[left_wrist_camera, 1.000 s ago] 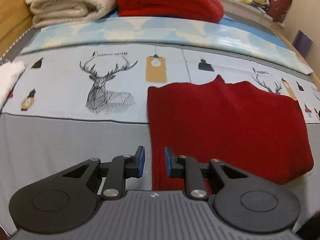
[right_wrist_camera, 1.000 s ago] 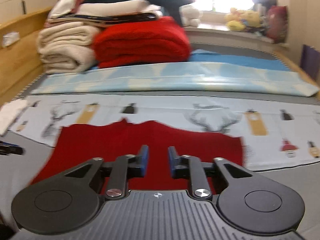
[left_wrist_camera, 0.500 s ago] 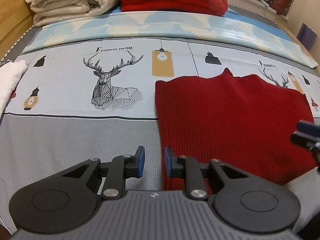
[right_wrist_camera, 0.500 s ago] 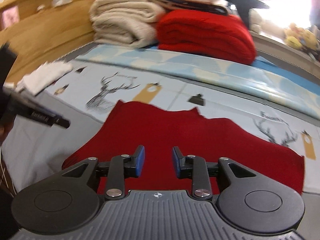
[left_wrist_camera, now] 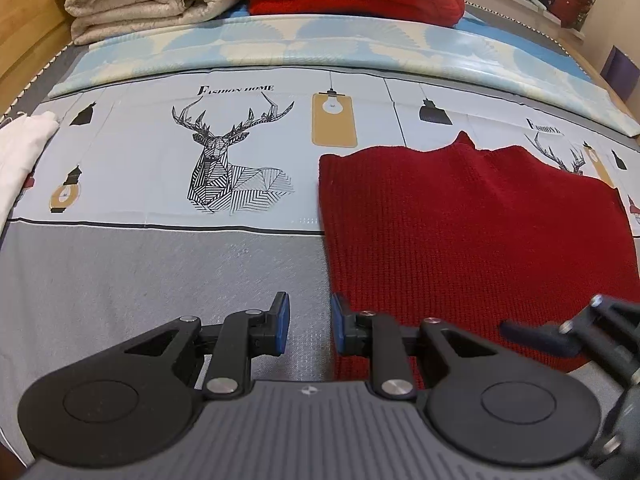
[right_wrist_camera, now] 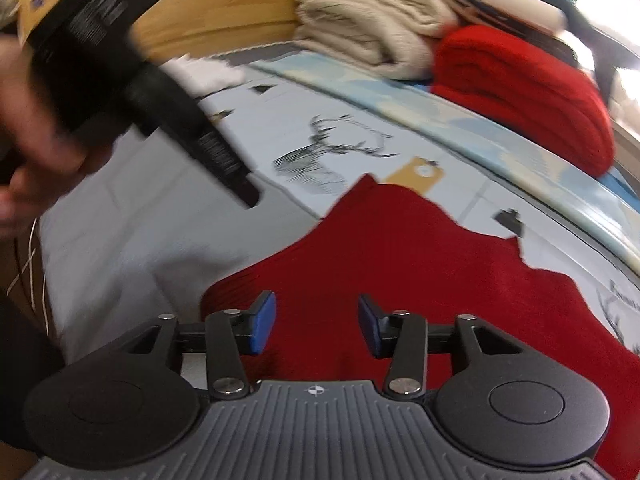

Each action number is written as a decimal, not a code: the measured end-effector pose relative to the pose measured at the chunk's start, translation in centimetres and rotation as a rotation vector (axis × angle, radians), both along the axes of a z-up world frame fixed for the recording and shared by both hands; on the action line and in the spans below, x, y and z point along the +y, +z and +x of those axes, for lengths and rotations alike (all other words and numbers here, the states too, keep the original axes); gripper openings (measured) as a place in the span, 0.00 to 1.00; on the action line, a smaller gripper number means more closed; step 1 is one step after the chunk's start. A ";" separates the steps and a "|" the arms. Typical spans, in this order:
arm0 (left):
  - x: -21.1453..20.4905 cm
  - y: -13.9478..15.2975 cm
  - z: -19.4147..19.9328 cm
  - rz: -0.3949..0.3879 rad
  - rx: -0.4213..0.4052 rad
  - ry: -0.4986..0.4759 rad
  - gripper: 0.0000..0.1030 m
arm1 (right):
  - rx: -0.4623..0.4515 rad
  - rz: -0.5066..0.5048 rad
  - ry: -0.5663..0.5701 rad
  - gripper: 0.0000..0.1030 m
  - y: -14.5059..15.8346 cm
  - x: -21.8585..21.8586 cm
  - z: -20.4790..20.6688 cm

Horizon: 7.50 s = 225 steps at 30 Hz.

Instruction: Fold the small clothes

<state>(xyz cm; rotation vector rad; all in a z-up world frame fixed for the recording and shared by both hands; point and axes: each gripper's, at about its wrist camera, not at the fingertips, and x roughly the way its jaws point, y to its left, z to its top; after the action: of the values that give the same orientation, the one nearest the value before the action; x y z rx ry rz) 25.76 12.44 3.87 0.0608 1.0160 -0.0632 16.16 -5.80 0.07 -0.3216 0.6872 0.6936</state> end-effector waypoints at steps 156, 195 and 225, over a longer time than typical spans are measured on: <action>-18.5 -2.5 0.0 -0.160 0.226 -0.447 0.66 | 0.442 0.402 -0.657 0.75 -3.6 -29.3 11.3; -16.4 -0.7 0.9 -0.206 0.154 -0.373 0.65 | 0.337 0.299 -0.438 0.46 -1.3 -27.6 10.7; -13.0 -8.1 6.2 -0.481 0.362 0.060 0.89 | 0.568 0.222 -0.835 0.90 -8.3 -34.7 11.0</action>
<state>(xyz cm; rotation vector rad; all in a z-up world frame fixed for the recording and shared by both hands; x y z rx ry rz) 31.97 -0.52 -4.23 -0.4334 1.3387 -0.2694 27.16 -40.53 -8.22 0.3837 1.1687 0.0372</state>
